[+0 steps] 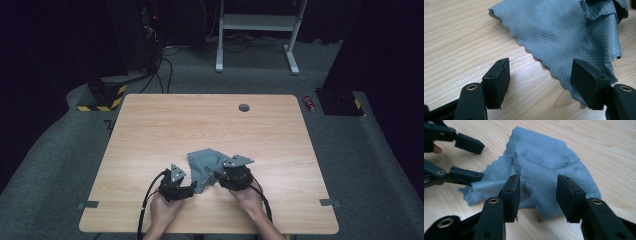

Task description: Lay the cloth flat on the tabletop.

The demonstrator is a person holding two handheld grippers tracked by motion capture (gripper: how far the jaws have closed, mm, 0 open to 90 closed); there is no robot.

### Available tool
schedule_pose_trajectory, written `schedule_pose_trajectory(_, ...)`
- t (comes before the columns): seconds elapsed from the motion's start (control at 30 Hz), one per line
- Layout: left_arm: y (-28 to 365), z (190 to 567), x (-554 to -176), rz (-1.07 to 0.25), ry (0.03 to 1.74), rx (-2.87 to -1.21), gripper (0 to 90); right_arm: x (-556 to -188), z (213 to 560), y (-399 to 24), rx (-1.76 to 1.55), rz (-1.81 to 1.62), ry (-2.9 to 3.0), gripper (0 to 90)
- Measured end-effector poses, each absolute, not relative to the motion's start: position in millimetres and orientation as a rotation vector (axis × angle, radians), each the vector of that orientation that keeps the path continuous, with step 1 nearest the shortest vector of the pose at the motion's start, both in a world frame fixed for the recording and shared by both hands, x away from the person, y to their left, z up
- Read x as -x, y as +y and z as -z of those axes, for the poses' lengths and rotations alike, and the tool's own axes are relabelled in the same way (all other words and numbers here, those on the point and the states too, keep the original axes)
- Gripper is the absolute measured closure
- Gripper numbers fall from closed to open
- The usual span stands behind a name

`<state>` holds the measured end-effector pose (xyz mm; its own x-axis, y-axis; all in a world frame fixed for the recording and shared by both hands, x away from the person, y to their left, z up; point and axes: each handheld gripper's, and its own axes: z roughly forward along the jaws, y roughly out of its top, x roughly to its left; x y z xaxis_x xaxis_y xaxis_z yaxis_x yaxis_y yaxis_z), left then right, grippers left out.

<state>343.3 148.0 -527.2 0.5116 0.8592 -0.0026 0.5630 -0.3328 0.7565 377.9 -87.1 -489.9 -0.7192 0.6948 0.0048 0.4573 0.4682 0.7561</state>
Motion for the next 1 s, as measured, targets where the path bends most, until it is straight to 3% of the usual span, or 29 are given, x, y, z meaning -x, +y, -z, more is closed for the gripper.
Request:
schedule_pose_trajectory(0.1,148,527,-343,-0.528,1.16,-2.036,31.3,-383,496,-81,-0.964,-1.042,2.455,64.3)
schedule_pose_trajectory(0.23,148,527,-344,-0.527,1.162,-2.036,31.2,-383,498,-85,-0.942,-1.02,2.465,87.7)
schedule_pose_trajectory(0.27,148,527,-344,-0.527,1.162,-2.036,31.1,-382,498,-87,-0.929,-1.016,2.46,89.7)
schedule_pose_trajectory(0.5,148,527,-344,-0.528,1.162,-2.036,30.9,-371,486,-114,-0.94,-1.03,2.428,89.5)
schedule_pose_trajectory(0.6,148,527,-344,-0.529,1.162,-2.036,30.9,-370,487,-115,-0.966,-1.05,2.419,72.6)
schedule_pose_trajectory(0.63,148,527,-344,-0.529,1.162,-2.036,30.9,-370,487,-115,-0.966,-1.05,2.419,72.6)
schedule_pose_trajectory(0.67,148,527,-344,-0.529,1.163,-2.037,30.8,-370,491,-105,-0.95,-1.037,2.436,63.4)
schedule_pose_trajectory(0.8,148,527,-344,-0.529,1.164,-2.037,30.7,-378,502,-89,-0.95,-0.983,2.448,56.9)
schedule_pose_trajectory(0.9,148,527,-344,-0.529,1.163,-2.036,30.7,-383,508,-86,-0.968,-0.962,2.451,57.9)
schedule_pose_trajectory(0.93,148,527,-344,-0.529,1.163,-2.036,30.7,-386,512,-85,-0.984,-0.93,2.459,68.4)
schedule_pose_trajectory(1.0,148,527,-344,-0.53,1.164,-2.038,30.7,-388,512,-87,-0.988,-0.929,2.466,81.0)
